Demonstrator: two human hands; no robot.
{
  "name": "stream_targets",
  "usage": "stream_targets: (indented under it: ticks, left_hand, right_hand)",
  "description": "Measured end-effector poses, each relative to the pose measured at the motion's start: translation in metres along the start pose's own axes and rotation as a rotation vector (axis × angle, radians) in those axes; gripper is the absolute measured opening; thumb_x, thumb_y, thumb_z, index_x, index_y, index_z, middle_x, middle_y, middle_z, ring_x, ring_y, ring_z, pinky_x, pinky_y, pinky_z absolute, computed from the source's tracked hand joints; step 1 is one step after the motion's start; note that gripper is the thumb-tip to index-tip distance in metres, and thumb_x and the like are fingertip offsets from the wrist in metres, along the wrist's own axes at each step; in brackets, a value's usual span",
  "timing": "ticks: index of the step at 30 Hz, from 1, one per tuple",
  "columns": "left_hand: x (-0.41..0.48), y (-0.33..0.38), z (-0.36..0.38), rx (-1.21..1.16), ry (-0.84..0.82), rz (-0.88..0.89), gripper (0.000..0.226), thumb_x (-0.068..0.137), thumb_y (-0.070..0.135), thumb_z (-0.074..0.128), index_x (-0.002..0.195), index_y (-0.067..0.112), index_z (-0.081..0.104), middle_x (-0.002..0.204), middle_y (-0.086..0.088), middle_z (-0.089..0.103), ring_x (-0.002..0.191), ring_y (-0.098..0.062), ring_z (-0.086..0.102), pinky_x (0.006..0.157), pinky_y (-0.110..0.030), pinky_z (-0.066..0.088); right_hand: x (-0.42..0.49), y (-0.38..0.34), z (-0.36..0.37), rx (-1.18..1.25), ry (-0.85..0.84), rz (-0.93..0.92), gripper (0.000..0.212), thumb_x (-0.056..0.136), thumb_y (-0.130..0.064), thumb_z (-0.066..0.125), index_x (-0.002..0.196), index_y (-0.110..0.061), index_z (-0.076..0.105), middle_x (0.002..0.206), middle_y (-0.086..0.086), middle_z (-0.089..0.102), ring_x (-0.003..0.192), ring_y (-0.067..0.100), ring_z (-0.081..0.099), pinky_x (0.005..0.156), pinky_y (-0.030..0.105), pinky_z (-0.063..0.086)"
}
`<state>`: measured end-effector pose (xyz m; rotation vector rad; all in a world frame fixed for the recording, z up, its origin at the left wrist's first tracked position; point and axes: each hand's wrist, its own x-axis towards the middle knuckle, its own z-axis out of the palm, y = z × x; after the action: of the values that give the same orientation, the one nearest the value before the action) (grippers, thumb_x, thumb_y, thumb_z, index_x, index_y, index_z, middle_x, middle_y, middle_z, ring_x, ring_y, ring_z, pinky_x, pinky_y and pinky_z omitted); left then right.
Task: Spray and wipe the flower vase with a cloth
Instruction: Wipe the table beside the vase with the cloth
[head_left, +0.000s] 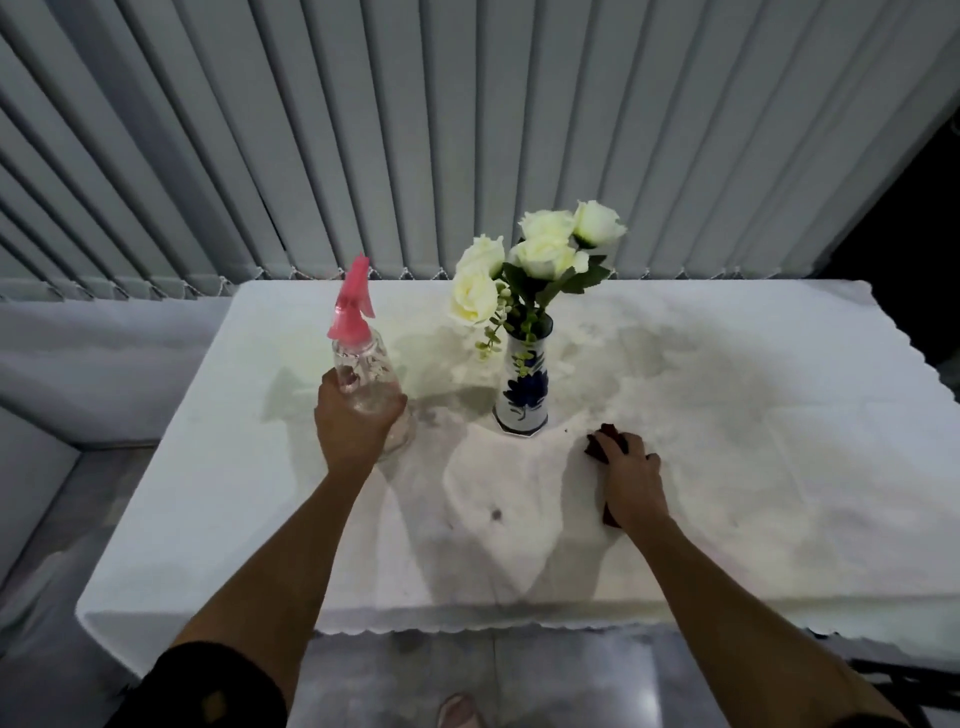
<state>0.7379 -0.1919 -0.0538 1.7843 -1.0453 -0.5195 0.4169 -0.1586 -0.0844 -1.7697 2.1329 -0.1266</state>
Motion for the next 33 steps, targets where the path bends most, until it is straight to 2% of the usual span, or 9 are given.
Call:
stream_targets:
  ticks: [3,6,9,12,14,19,23,27,33]
  left_hand:
    - [-0.041,0.005,0.004,0.113,-0.067,0.048,0.069,0.058,0.049,0.082,0.113,0.022,0.051,0.107,-0.001,0.066,0.099,-0.024,0.063,0.083,-0.042,0.053]
    - [-0.091,0.017,0.017,0.176,-0.151,0.105,0.078,0.056,0.06,0.076,0.12,0.024,0.05,0.113,-0.001,0.066,0.1,-0.023,0.063,0.081,-0.042,0.054]
    - [-0.139,0.05,0.047,0.163,-0.228,0.188,0.075,0.058,0.054,0.081,0.119,0.021,0.051,0.11,-0.002,0.066,0.098,-0.025,0.064,0.077,-0.036,0.052]
    - [-0.191,0.1,0.093,0.149,-0.331,0.28,0.075,0.059,0.043,0.085,0.122,0.021,0.051,0.113,-0.001,0.066,0.104,-0.024,0.061,0.08,-0.032,0.046]
    - [-0.225,0.13,0.124,0.089,-0.394,0.294,0.075,0.056,0.046,0.084,0.12,0.025,0.051,0.112,0.001,0.065,0.102,-0.022,0.061,0.081,-0.032,0.047]
    - [-0.316,0.19,0.205,-0.049,-0.601,0.371,0.061,0.06,0.04,0.085,0.107,0.038,0.047,0.102,0.015,0.061,0.095,-0.013,0.062,0.076,-0.027,0.045]
    - [-0.389,0.229,0.264,-0.059,-0.824,0.45,0.063,0.059,0.043,0.084,0.11,0.033,0.049,0.101,0.014,0.063,0.093,-0.014,0.064,0.077,-0.028,0.047]
    - [-0.452,0.258,0.314,-0.09,-1.011,0.46,0.066,0.059,0.045,0.083,0.116,0.034,0.051,0.109,0.011,0.068,0.098,-0.013,0.065,0.086,-0.032,0.051]
    - [-0.528,0.286,0.385,-0.075,-1.253,0.487,0.063,0.058,0.042,0.084,0.111,0.035,0.05,0.105,0.013,0.064,0.096,-0.012,0.062,0.086,-0.031,0.05]
  right_hand:
    - [-0.005,0.013,-0.008,0.113,0.023,-0.022,0.051,0.097,-0.006,0.039,0.144,-0.024,0.035,0.149,0.01,0.028,0.126,0.037,0.03,0.106,0.042,0.033]
    - [-0.018,0.042,-0.027,0.1,0.066,-0.037,0.056,0.094,0.001,0.036,0.145,-0.023,0.035,0.148,0.013,0.031,0.121,0.039,0.035,0.102,0.043,0.037]
    - [-0.034,0.091,-0.054,0.119,0.124,-0.002,0.062,0.09,0.007,0.034,0.144,-0.023,0.036,0.146,0.015,0.033,0.115,0.04,0.04,0.097,0.041,0.039]
    - [-0.058,0.156,-0.082,0.15,0.181,0.072,0.063,0.089,0.008,0.032,0.144,-0.021,0.036,0.145,0.016,0.033,0.114,0.04,0.04,0.095,0.041,0.039]
    - [-0.074,0.199,-0.098,0.189,0.221,0.128,0.06,0.09,0.007,0.033,0.144,-0.02,0.037,0.144,0.015,0.034,0.114,0.041,0.041,0.095,0.041,0.039]
    - [-0.128,0.314,-0.125,0.299,0.396,0.386,0.055,0.092,0.003,0.038,0.141,-0.022,0.041,0.14,0.017,0.039,0.109,0.042,0.047,0.091,0.043,0.042]
    - [-0.177,0.394,-0.137,0.416,0.499,0.644,0.051,0.094,-0.002,0.04,0.14,-0.022,0.042,0.141,0.016,0.037,0.117,0.041,0.043,0.099,0.043,0.037]
    - [-0.218,0.456,-0.136,0.517,0.591,0.863,0.046,0.096,-0.008,0.042,0.141,-0.02,0.043,0.142,0.017,0.037,0.12,0.04,0.042,0.106,0.043,0.034]
    - [-0.245,0.514,-0.128,0.594,0.664,1.076,0.047,0.095,-0.007,0.039,0.14,-0.019,0.044,0.142,0.017,0.037,0.121,0.041,0.042,0.107,0.047,0.036]
